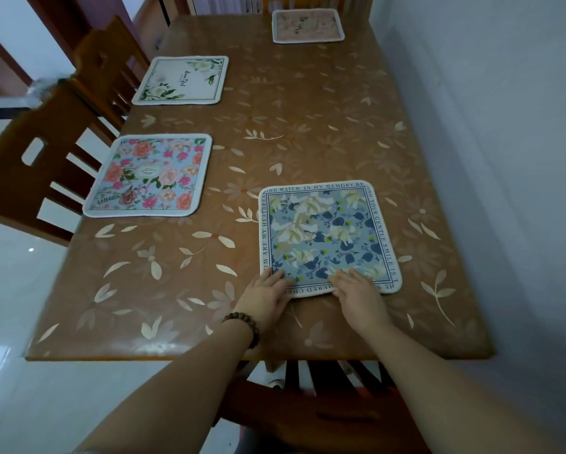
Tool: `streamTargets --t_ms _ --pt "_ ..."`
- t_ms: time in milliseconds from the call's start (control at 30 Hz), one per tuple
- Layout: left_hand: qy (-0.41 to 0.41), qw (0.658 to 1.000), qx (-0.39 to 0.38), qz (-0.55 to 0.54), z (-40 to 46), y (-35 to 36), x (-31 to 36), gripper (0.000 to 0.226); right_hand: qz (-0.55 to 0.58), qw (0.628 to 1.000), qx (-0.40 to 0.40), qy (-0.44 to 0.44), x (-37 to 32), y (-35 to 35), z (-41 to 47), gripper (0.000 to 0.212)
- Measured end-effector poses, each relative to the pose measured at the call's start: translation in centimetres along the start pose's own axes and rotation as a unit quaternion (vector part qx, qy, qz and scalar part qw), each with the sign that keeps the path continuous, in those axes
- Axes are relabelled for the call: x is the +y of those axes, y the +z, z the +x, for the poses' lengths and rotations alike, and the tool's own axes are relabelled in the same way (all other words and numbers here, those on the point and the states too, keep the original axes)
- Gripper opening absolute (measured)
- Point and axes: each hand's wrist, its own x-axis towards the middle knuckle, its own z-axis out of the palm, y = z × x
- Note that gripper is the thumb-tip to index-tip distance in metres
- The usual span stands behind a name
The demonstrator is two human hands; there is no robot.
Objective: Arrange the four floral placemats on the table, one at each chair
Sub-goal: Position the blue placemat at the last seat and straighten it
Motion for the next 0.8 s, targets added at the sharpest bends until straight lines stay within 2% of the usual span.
streamTargets --t_ms 67,133,267,367,667,800 --pt "-0.043 0.998 0.038 -0.012 -0.5 0.0 0.2 0.067 -0.017 1.0 0.006 0.014 0.8 0.1 -0.4 0.068" --pt "-0.093 0.993 0.062 -0.032 -0.6 -0.2 0.3 0.085 -0.004 0.997 0.034 0.065 1.7 -0.2 -0.7 0.095" --pt "-0.165 0.979 0.046 -0.106 -0.1 -0.4 0.8 0.103 0.001 0.992 0.027 0.125 4.2 -1.1 -0.2 0.118" --pt "-0.191 0.97 0.047 -0.146 0.3 0.2 1.4 0.103 -0.007 0.993 0.006 0.121 5.5 -1.2 0.4 0.123" --pt "-0.186 0.955 0.109 -0.203 0.2 1.1 3.7 0.09 0.044 0.996 -0.004 0.084 7.5 -2.4 2.5 0.121" --pt "-0.165 0.958 0.11 -0.209 -1.2 2.0 4.7 0.084 -0.008 0.998 -0.032 0.05 8.9 -4.1 5.4 0.111"
